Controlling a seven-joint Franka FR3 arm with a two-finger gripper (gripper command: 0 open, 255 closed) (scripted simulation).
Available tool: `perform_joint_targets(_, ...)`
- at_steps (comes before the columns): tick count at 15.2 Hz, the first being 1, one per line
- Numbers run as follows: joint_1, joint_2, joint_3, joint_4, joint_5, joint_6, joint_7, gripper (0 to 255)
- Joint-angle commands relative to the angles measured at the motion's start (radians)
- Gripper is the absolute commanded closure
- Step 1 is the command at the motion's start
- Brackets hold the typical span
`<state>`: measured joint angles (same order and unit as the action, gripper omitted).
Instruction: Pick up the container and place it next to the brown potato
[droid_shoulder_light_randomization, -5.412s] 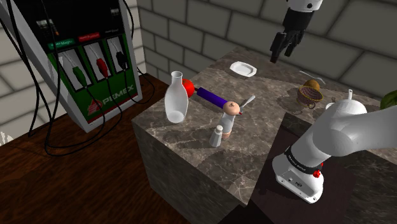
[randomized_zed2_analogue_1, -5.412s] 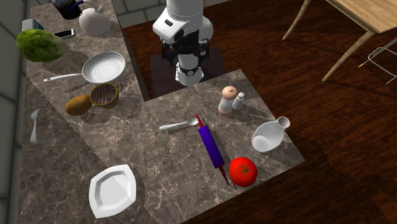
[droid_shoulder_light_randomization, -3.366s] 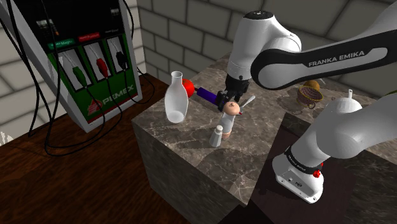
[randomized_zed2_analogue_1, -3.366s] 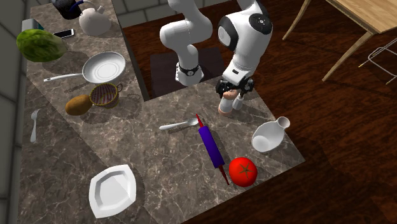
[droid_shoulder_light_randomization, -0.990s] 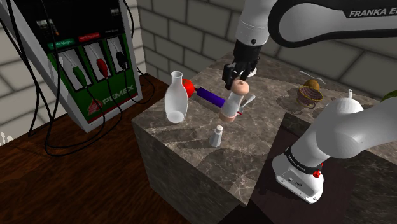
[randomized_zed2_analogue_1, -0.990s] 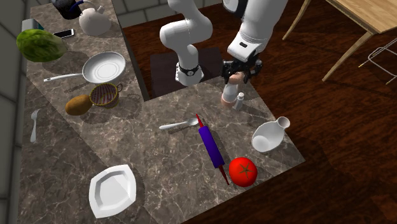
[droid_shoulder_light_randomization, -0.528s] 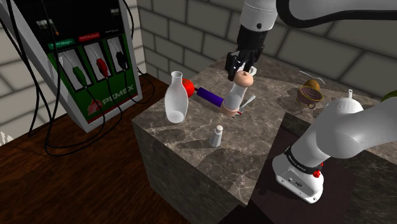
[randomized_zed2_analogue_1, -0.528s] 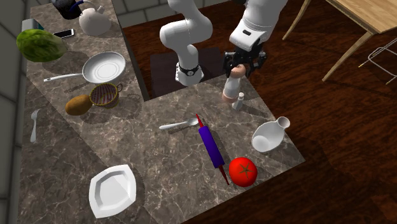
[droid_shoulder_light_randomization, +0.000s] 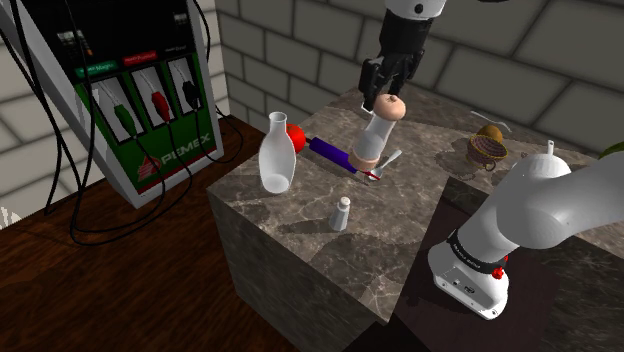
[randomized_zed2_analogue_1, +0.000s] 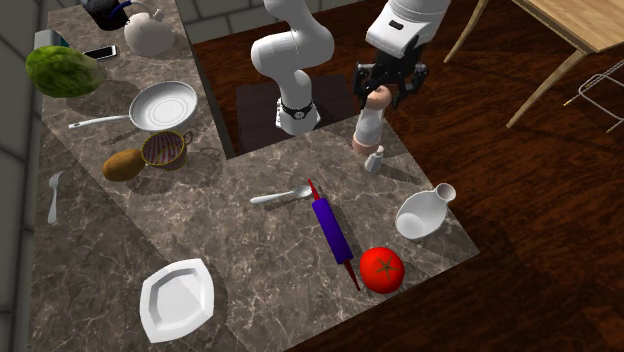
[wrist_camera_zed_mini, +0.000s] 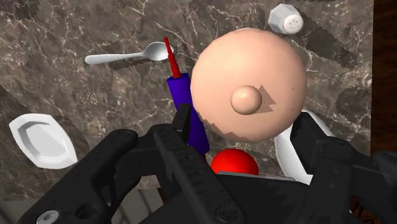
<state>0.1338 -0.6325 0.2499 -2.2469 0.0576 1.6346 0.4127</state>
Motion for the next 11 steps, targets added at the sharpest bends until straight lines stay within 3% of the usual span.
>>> perform_joint_targets(1, -0.002, 0.002, -0.004, 0.028, -0.003, -0.026, -0.004, 255)
perform_joint_targets(11, -0.011, 0.041, -0.011, 0.193, -0.014, -0.153, -0.007, 255)
